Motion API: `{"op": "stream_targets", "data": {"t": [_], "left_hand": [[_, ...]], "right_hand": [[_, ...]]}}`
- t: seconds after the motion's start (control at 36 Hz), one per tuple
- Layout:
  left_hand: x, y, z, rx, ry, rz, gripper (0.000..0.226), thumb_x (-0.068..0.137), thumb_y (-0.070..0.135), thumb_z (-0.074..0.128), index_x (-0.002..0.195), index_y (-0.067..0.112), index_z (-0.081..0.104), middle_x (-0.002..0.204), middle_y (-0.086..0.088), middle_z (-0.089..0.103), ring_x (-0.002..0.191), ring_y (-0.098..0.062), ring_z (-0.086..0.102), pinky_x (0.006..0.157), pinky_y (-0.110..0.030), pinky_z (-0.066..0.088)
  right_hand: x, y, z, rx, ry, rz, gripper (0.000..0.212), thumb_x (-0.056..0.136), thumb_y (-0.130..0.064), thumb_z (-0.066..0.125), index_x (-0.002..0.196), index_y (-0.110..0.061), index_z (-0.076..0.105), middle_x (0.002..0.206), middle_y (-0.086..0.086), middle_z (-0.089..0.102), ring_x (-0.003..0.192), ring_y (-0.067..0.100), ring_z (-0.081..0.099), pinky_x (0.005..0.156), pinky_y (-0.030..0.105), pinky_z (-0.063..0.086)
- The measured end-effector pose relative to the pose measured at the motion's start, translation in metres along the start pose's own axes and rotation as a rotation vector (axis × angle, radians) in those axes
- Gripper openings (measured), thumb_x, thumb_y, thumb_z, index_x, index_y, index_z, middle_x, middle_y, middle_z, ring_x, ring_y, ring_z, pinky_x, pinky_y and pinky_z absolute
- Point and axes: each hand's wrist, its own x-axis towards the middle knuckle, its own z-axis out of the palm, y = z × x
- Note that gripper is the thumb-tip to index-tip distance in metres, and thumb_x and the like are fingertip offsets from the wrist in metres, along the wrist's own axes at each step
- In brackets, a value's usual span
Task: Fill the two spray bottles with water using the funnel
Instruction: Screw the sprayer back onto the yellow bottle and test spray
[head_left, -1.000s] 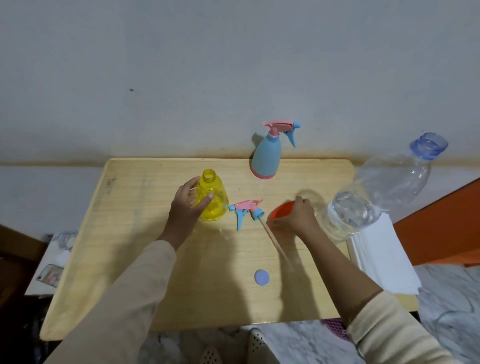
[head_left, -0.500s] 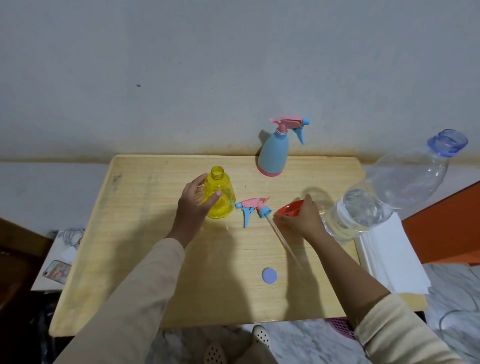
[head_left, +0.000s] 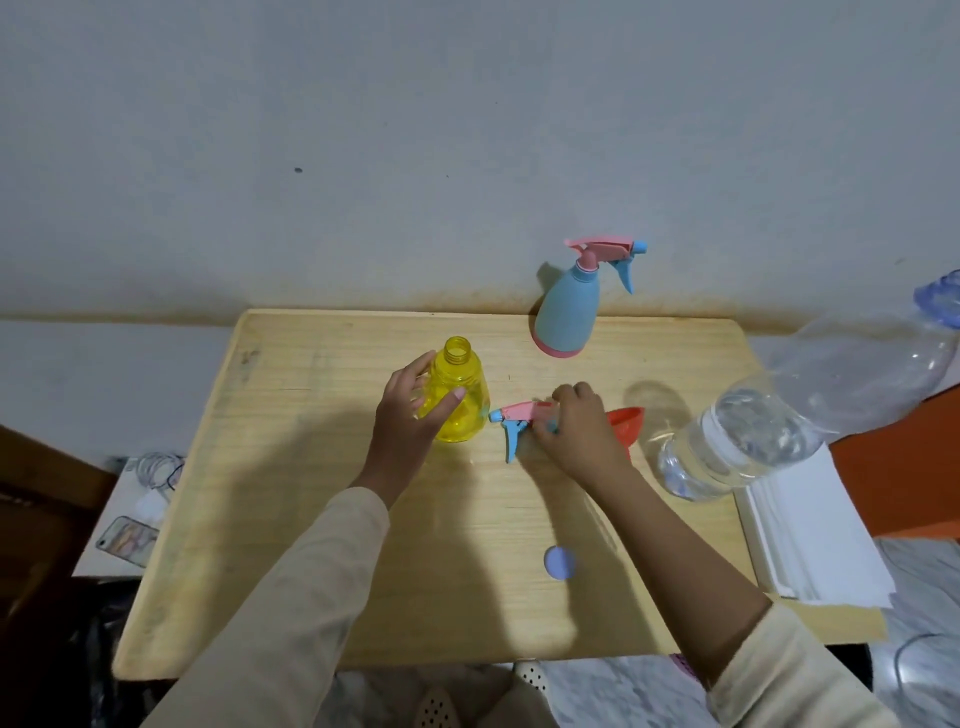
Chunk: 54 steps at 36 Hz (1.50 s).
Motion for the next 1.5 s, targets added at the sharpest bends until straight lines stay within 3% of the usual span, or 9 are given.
{"op": "stream_targets", "data": {"t": [0.11,0.28,0.39,0.47,0.58,0.69,0.81,0.97,1.5], "left_hand": [[-0.001,0.0,0.002,-0.012,-0.018,0.009,0.07,0.07,0.053,0.065,0.133,0.028,0.05,0.126,0.004,0.051,0.114,-0.006,0.05,0.097,-0.028,0.043],[0.002,-0.005,0.001,-0.036,-0.032,0.013,0.072,0.068,0.058,0.064,0.132,0.028,0.051,0.129,0.003,0.052,0.117,-0.008,0.052,0.103,-0.034,0.044],[0.003,-0.005,-0.001,-0.047,-0.045,0.0,0.07,0.068,0.055,0.065,0.131,0.028,0.052,0.129,0.002,0.054,0.119,-0.009,0.053,0.103,-0.038,0.045],[0.003,-0.001,-0.001,-0.079,-0.045,-0.017,0.066,0.067,0.053,0.067,0.127,0.029,0.054,0.127,0.004,0.055,0.118,-0.009,0.053,0.103,-0.038,0.045],[0.001,-0.001,-0.001,-0.095,-0.044,-0.02,0.063,0.069,0.049,0.068,0.127,0.026,0.055,0.123,0.005,0.056,0.117,-0.007,0.054,0.102,-0.035,0.045],[0.001,-0.003,-0.002,-0.067,-0.066,-0.021,0.055,0.077,0.038,0.067,0.129,0.028,0.052,0.121,0.015,0.053,0.116,0.004,0.05,0.102,-0.03,0.043],[0.002,-0.002,-0.002,-0.048,-0.061,-0.012,0.054,0.082,0.029,0.072,0.131,0.023,0.051,0.122,0.011,0.052,0.117,-0.002,0.05,0.105,-0.033,0.042],[0.002,0.002,-0.003,-0.07,-0.077,-0.023,0.049,0.085,0.016,0.071,0.129,0.023,0.05,0.122,0.009,0.05,0.12,-0.008,0.048,0.104,-0.029,0.04],[0.005,-0.006,-0.001,-0.088,-0.062,-0.025,0.052,0.085,0.016,0.071,0.132,0.019,0.05,0.122,0.008,0.05,0.117,-0.008,0.049,0.098,-0.023,0.041]], "right_hand": [[0.008,0.007,0.029,-0.259,-0.071,0.035,0.029,0.087,-0.024,0.046,0.105,-0.005,0.058,0.102,0.013,0.055,0.094,0.027,0.048,0.07,0.029,0.027],[0.016,0.001,0.032,-0.262,-0.092,0.092,0.023,0.089,-0.02,0.045,0.098,-0.007,0.062,0.099,0.014,0.06,0.091,0.03,0.052,0.068,0.03,0.031],[0.018,-0.013,0.002,0.061,0.042,0.11,0.016,0.087,-0.01,0.052,0.088,0.002,0.062,0.081,0.014,0.063,0.081,0.032,0.056,0.068,0.03,0.037],[0.021,-0.035,-0.034,0.34,0.209,0.112,0.014,0.082,-0.006,0.06,0.071,-0.012,0.054,0.058,-0.006,0.045,0.06,0.017,0.043,0.054,0.019,0.033],[0.025,-0.072,-0.082,0.572,0.336,0.028,0.004,0.081,-0.009,0.063,0.083,-0.005,0.063,0.065,-0.001,0.05,0.058,0.008,0.041,0.053,0.008,0.034],[0.021,-0.107,-0.114,0.757,0.453,-0.088,0.011,0.077,-0.01,0.069,0.086,-0.015,0.065,0.082,-0.002,0.063,0.078,0.009,0.056,0.066,0.003,0.037],[0.011,-0.137,-0.132,0.863,0.526,-0.209,0.016,0.076,-0.01,0.072,0.091,-0.008,0.068,0.085,-0.003,0.068,0.086,0.008,0.063,0.081,0.016,0.048],[0.001,-0.163,-0.144,0.918,0.578,-0.326,0.021,0.074,-0.01,0.076,0.093,-0.007,0.069,0.085,0.0,0.068,0.078,-0.002,0.06,0.065,0.003,0.042],[0.0,-0.173,-0.133,0.926,0.57,-0.338,0.024,0.075,-0.014,0.076,0.097,-0.009,0.067,0.09,0.003,0.067,0.082,-0.005,0.059,0.065,0.009,0.049]]}}
